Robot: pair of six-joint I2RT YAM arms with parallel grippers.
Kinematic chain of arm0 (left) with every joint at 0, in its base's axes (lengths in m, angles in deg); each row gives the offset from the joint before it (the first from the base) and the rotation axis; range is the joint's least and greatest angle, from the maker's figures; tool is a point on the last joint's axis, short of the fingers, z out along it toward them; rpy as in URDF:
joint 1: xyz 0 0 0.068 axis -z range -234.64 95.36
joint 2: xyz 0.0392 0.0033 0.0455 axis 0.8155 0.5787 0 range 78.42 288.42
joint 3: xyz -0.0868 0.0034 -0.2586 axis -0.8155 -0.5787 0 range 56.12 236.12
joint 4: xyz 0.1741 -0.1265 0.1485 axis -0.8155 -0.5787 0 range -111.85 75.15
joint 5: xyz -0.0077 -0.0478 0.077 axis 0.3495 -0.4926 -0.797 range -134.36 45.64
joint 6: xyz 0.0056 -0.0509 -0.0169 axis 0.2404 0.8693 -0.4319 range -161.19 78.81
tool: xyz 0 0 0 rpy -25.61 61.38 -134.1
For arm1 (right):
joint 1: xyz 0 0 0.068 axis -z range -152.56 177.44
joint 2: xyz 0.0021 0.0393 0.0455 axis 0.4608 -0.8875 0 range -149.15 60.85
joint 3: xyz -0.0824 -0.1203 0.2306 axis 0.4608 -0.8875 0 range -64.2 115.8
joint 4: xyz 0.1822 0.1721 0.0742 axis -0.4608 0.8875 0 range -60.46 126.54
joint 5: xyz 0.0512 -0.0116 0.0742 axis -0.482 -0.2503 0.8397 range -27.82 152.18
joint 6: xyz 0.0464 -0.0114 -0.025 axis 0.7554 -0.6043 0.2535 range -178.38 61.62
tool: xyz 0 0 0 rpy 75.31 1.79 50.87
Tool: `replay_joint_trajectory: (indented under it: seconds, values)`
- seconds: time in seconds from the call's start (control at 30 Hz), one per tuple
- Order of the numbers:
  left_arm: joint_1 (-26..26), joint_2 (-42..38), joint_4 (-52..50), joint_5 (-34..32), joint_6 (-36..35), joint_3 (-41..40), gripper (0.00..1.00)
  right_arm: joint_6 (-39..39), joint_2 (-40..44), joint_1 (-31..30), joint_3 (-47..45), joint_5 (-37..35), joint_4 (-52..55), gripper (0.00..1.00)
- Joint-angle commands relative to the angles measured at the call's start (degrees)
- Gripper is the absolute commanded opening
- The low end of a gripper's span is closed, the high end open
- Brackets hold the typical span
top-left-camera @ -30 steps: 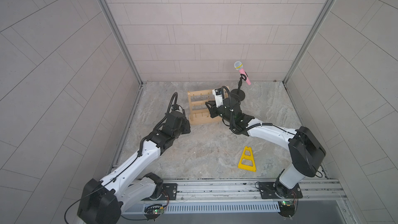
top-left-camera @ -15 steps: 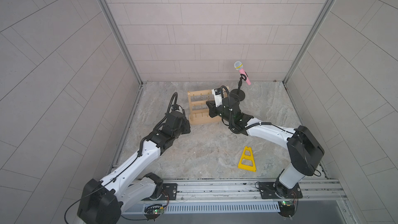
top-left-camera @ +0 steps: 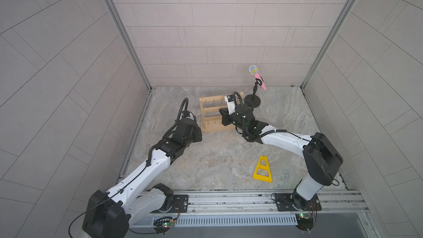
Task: Hang the necklace on the jewelry display stand
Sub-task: Hang the necklace on the stand.
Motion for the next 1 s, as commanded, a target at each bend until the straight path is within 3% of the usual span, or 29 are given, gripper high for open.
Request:
replay_joint_trajectory:
  seconds: [0.0, 0.7, 0.97]
  values:
    - [-0.4, -0.9, 0.3, -0.3, 0.4, -0.6, 0.31, 0.0, -0.4, -0.1, 0.4, -0.5, 0.4, 0.08]
    - [-0.6, -1.0, 0.6, -0.5, 0.7, -1.1, 0.31, -0.3, -0.6, -0.3, -0.7, -0.2, 1.4, 0.08]
    - [-0.7, -1.2, 0.8, -0.7, 0.8, -1.3, 0.31, -2.6, 1.9, -1.9, -2.3, -3.4, 0.8, 0.08]
